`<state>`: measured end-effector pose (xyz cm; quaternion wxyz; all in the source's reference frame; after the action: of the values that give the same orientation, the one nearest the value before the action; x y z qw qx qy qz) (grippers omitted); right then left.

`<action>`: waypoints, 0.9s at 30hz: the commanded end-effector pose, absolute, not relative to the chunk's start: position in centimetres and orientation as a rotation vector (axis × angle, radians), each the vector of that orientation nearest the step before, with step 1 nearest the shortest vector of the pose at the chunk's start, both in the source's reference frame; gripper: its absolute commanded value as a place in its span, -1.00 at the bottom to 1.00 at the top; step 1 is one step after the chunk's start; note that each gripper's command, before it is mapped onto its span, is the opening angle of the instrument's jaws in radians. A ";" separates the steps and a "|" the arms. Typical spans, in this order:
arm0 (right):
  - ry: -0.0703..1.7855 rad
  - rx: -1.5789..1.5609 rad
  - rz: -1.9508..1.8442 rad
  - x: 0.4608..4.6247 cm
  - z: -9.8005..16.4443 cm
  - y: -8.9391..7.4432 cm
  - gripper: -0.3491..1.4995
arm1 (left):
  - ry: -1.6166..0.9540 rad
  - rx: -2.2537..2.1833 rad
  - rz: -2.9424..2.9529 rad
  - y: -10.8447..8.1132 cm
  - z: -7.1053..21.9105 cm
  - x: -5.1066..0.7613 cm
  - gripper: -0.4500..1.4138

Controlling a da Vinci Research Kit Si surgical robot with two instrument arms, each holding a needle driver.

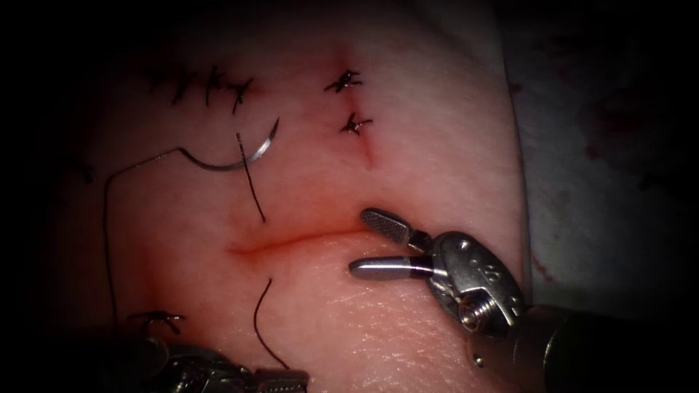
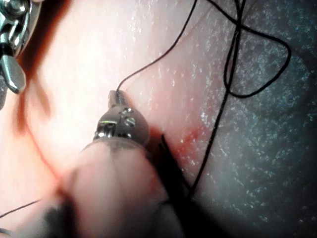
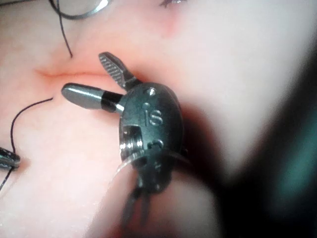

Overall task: Wound Closure
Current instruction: Use the left gripper to grab a long length of suture, then use the right driver to hand off a longer length of suture to the left driver.

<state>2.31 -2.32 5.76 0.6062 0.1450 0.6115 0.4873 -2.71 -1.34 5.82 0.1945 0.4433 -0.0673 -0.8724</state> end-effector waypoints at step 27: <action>1.499 0.020 0.385 3.42 5.9 -2.6 0.76 | -0.202 1.264 -2.490 -1.0 5.5 -2.55 -1.00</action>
<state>3.34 -2.66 5.82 0.7148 0.0067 0.6779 0.1716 -2.49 -0.97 5.42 0.1696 0.4444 -0.0705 -0.8768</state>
